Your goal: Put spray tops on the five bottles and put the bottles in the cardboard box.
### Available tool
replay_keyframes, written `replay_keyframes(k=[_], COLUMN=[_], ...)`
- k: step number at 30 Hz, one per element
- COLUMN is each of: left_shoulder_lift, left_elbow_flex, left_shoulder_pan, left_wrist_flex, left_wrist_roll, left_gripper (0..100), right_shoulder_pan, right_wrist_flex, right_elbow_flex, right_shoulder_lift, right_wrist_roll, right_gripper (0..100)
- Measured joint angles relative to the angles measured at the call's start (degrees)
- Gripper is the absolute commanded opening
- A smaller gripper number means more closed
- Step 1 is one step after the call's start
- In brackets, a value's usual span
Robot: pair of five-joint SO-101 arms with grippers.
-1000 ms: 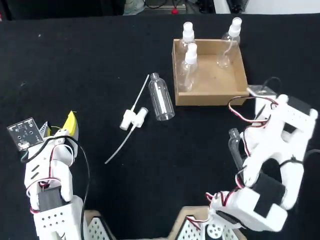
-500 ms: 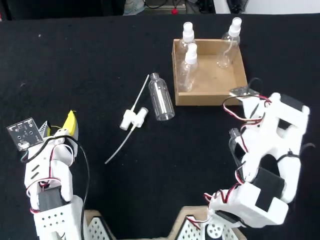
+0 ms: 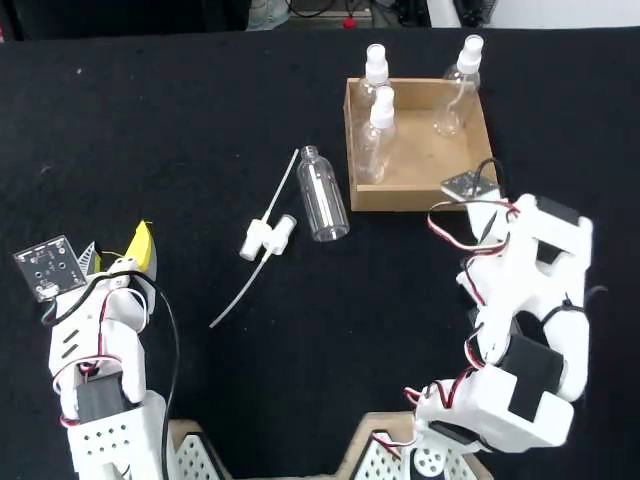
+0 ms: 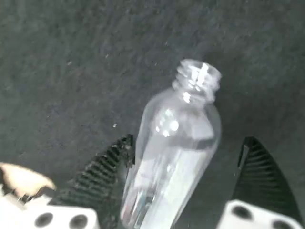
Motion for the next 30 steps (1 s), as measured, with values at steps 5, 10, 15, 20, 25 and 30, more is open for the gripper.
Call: replay_keyframes(k=[5, 10, 15, 20, 25, 30], left_shoulder_lift=[0.0, 0.0, 0.0, 0.0, 0.0, 0.0], left_elbow_flex=[0.0, 0.0, 0.0, 0.0, 0.0, 0.0], left_shoulder_pan=[0.0, 0.0, 0.0, 0.0, 0.0, 0.0], left_wrist_flex=[0.0, 0.0, 0.0, 0.0, 0.0, 0.0], left_wrist_roll=[0.0, 0.0, 0.0, 0.0, 0.0, 0.0], left_gripper=[26, 26, 26, 26, 26, 26], right_shoulder_pan=[0.0, 5.71, 11.6, 12.22, 12.31, 12.75], right_wrist_flex=[-2.29, -2.29, 5.71, 16.53, 23.82, 27.69], right_elbow_flex=[0.88, -1.85, -12.04, -26.55, -41.67, -55.82], right_shoulder_lift=[0.0, 0.0, 3.08, 15.3, 28.13, 37.45], right_wrist_roll=[0.0, 0.0, -0.88, -6.33, -10.64, -11.43], right_gripper=[14.2, 14.2, 14.2, 22.5, 31.9, 31.2])
